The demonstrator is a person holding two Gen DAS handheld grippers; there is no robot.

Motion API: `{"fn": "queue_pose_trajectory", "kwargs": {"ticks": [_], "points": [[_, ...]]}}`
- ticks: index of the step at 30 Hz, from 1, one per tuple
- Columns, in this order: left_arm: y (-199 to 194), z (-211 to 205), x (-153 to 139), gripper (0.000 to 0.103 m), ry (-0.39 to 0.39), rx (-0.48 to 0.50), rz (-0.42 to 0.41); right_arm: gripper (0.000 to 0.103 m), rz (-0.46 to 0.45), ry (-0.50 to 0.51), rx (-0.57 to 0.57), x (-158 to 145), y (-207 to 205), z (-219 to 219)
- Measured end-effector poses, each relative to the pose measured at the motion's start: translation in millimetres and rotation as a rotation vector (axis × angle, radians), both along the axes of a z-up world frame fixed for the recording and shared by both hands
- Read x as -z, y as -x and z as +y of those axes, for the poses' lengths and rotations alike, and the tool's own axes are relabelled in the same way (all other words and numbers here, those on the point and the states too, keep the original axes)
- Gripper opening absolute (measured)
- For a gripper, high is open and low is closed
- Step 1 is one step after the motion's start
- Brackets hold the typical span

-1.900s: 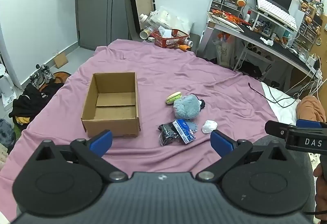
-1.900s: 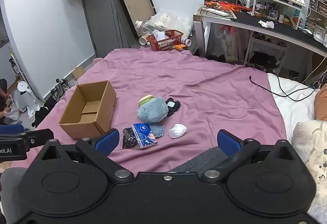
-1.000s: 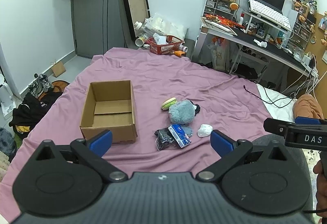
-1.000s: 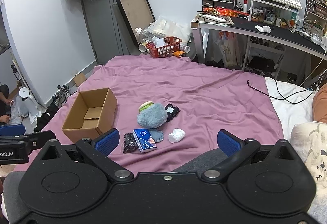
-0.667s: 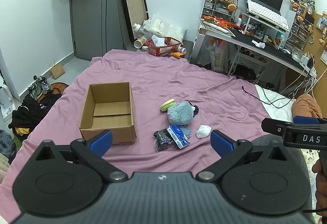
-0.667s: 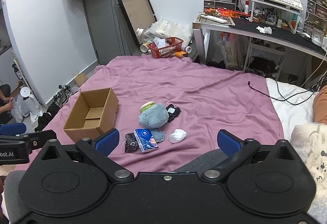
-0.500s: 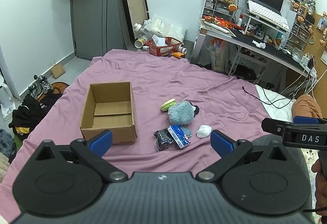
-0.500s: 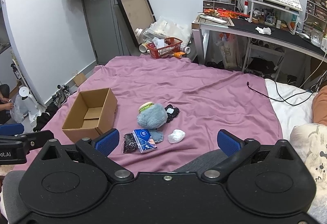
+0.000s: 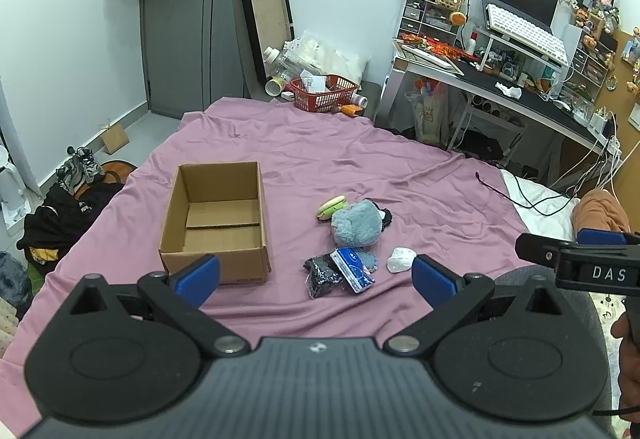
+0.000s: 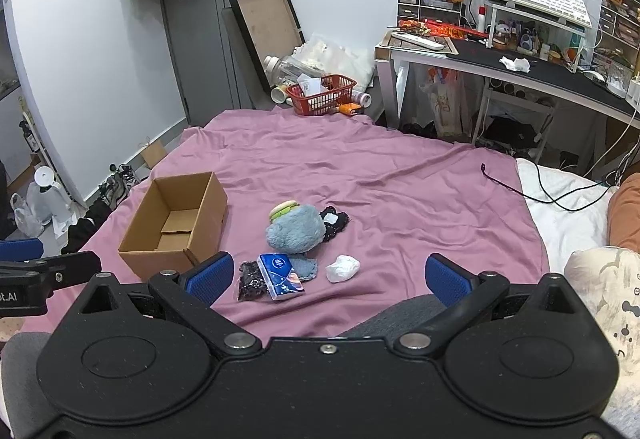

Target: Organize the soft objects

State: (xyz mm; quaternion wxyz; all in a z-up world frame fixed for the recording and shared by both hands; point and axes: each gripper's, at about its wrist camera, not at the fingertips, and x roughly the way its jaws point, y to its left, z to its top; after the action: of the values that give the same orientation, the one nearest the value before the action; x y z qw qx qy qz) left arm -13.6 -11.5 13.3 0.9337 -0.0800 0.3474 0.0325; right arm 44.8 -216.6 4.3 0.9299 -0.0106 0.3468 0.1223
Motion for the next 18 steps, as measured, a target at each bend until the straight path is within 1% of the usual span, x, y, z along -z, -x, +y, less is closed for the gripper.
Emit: {"fn": "queue_pose_trajectory", "kwargs": {"ticks": [18], "points": [[-2.2, -4.0, -1.9, 0.101, -0.001, -0.003, -0.005, 0.103, 0.001, 0.009, -0.008, 1.6, 0.9, 2.5]]}}
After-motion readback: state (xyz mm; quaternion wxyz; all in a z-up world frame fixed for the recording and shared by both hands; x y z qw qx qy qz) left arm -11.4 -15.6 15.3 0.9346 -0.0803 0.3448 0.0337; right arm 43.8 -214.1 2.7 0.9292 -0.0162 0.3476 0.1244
